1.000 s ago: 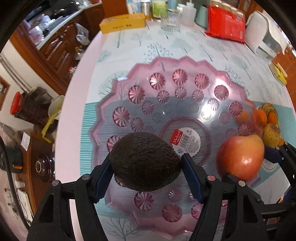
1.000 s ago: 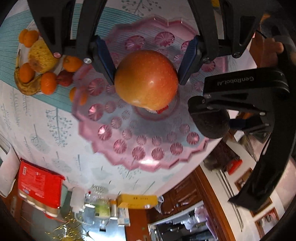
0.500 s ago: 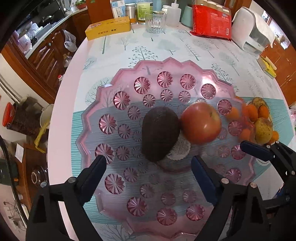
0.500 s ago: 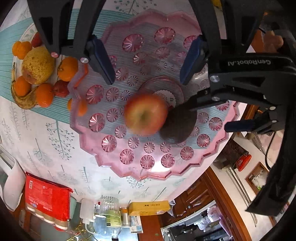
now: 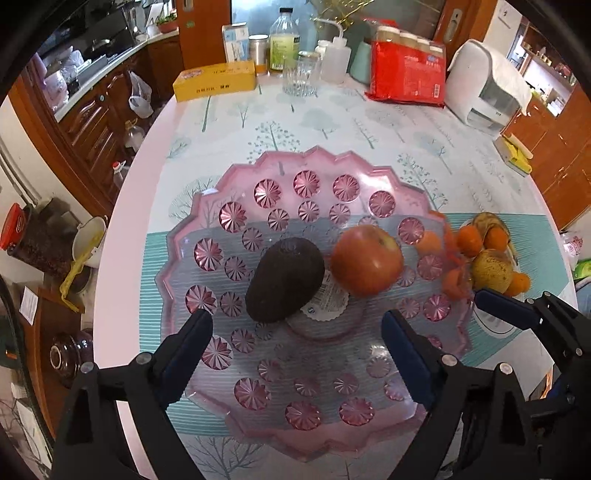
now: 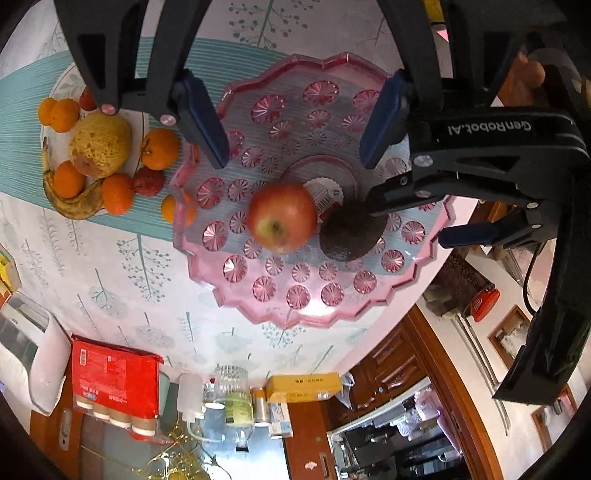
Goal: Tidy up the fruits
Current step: 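Open both grippers to drop avocado and apple into the bowl, then withdraw, then grasp the spotted pear with the left gripper while the right gripper grasps a tangerine, then carry the pear with the left gripper while the right gripper carries the tangerine to the bowl, then open both grippers to set pear and tangerine in the pink bowl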
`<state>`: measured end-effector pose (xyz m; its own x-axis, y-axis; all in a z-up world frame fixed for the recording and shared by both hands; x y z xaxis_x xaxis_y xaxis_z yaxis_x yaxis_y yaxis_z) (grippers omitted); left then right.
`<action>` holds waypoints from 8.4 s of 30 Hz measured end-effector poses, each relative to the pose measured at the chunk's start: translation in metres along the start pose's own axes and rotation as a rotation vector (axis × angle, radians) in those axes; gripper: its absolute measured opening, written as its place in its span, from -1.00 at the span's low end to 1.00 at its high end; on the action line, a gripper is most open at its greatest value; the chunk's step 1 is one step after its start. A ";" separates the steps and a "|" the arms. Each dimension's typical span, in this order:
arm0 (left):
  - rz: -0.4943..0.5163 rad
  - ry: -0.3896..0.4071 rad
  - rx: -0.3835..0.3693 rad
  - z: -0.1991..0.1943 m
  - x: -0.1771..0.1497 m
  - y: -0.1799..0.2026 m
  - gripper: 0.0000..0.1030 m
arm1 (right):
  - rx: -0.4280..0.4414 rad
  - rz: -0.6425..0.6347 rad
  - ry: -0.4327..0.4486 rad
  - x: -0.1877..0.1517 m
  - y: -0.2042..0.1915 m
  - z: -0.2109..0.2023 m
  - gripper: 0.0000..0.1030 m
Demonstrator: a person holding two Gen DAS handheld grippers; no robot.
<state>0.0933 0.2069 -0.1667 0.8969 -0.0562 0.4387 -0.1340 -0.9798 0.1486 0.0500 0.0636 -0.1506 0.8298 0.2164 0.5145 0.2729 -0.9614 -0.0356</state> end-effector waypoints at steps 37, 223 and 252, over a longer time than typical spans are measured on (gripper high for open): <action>0.159 0.124 -0.103 -0.078 0.031 0.109 0.79 | -0.032 0.236 0.195 -0.019 0.097 -0.102 0.44; -0.119 -0.146 0.106 0.031 -0.009 -0.005 0.44 | 0.095 -0.078 -0.112 -0.011 0.004 0.056 -0.19; -0.074 -0.115 0.087 0.028 -0.010 0.003 0.80 | 0.113 -0.106 -0.090 -0.019 -0.007 0.053 0.27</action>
<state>0.0955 0.1987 -0.1955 0.9461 -0.0001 0.3239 -0.0333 -0.9947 0.0970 0.0583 0.0748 -0.2051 0.8323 0.3348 0.4417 0.4098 -0.9084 -0.0836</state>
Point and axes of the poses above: each gripper's, at about its wrist camera, not at the fingertips, and z roughly the way its jaws point, y to its right, x to its top, the point moved 3 cm from there along z, roughly the way its jaws point, and after that the axes turned 3 degrees about -x, right-handed, at the moved point
